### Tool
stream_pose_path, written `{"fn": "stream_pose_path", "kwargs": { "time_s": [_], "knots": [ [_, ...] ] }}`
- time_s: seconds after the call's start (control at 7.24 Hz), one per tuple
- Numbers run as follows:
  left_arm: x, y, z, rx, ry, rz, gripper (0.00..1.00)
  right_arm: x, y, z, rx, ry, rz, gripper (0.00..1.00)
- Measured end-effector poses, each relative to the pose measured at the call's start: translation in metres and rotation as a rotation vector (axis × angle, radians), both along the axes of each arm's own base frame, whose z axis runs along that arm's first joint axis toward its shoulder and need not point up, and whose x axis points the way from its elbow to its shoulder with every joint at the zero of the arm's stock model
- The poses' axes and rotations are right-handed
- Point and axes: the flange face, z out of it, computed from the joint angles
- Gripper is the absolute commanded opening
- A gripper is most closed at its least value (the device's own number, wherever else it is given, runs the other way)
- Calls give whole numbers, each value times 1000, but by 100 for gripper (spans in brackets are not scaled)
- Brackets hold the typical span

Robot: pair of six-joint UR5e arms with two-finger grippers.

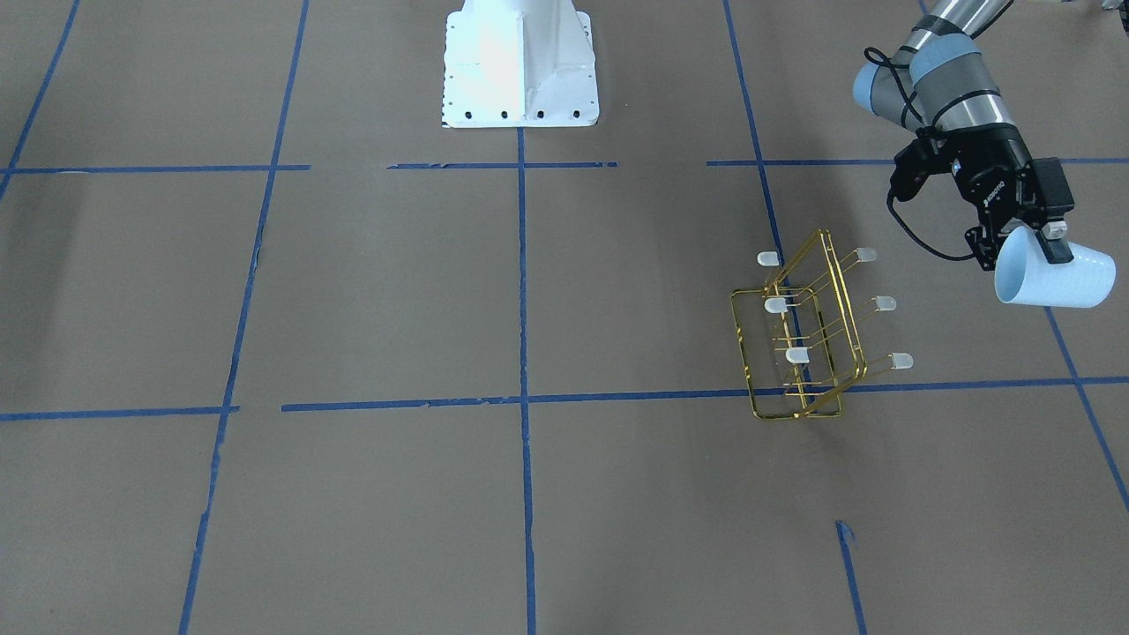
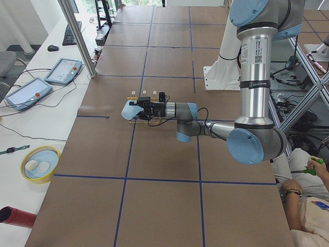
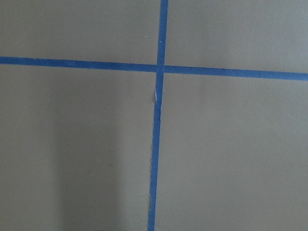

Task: Hang cup on cup holder
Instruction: 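Raise and tilt the held cup toward the gold wire rack with the left gripper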

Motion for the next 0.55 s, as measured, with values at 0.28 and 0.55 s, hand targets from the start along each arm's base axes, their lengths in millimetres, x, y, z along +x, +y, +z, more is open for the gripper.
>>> {"fn": "stream_pose_path", "kwargs": {
  "time_s": [0.28,0.55],
  "knots": [
    [9,21,-3,2,-230,-52,31,0,0,0,0,0,0,100],
    [33,59,-2,-43,-422,-117,31,0,0,0,1,0,0,100]
  ]
}}
